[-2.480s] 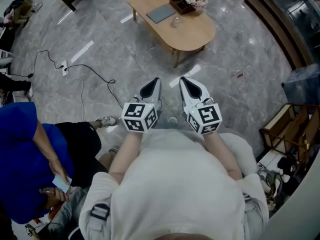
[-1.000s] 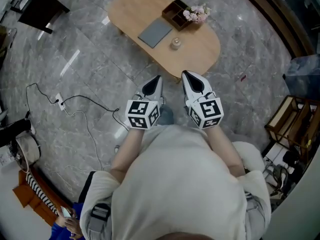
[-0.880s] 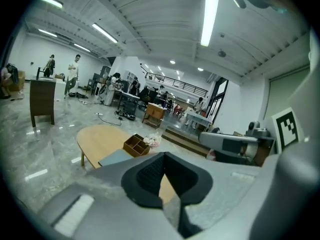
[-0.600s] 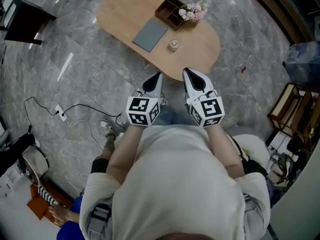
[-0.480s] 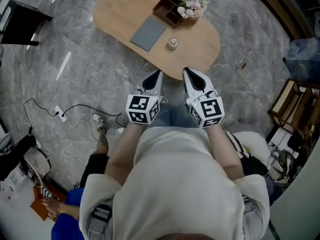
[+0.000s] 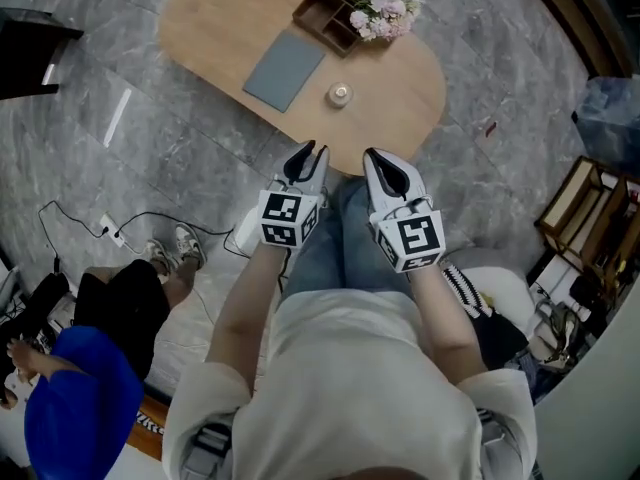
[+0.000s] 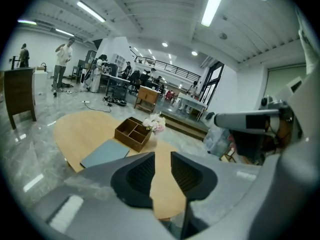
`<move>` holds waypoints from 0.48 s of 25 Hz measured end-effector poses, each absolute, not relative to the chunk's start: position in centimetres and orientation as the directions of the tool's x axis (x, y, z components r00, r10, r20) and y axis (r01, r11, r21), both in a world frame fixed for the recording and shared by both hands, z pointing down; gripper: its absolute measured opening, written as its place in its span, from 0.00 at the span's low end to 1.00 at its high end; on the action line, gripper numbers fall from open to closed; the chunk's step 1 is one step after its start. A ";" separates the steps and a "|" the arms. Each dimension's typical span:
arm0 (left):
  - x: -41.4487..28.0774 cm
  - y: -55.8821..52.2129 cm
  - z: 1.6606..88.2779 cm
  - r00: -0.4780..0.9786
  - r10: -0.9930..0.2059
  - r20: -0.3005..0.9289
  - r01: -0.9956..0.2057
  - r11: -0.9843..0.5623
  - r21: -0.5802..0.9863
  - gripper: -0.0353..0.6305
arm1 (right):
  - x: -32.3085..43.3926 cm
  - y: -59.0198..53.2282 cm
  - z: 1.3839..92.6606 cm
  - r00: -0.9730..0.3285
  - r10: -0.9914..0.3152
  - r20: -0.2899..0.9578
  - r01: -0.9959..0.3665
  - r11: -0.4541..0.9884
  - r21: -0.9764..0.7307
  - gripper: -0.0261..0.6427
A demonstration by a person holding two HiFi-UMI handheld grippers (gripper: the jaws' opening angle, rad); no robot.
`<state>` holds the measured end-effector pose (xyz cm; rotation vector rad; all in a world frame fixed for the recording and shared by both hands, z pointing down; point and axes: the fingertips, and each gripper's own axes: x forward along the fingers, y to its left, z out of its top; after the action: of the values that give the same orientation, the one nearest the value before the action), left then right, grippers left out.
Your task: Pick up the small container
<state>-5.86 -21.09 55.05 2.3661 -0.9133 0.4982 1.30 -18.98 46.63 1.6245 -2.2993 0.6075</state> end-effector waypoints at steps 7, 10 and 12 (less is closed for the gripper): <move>-2.4 -25.4 64.7 0.677 -0.465 0.570 -0.692 -0.665 0.280 0.49 | 4.1 -22.7 52.0 -0.359 -0.808 0.468 -0.932 0.284 -0.225 0.04; -1.4 -26.4 69.2 0.661 -0.437 0.610 -0.683 -0.688 0.246 0.53 | 5.0 -23.9 54.3 -0.367 -0.796 0.481 -0.929 0.283 -0.240 0.04; -0.7 -27.1 71.4 0.646 -0.436 0.626 -0.681 -0.700 0.216 0.55 | 5.6 -24.4 55.7 -0.370 -0.789 0.490 -0.927 0.282 -0.246 0.04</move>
<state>-0.74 -27.15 71.43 2.4305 -0.8768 0.7619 5.60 -24.36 55.66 1.5739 -2.2820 0.7264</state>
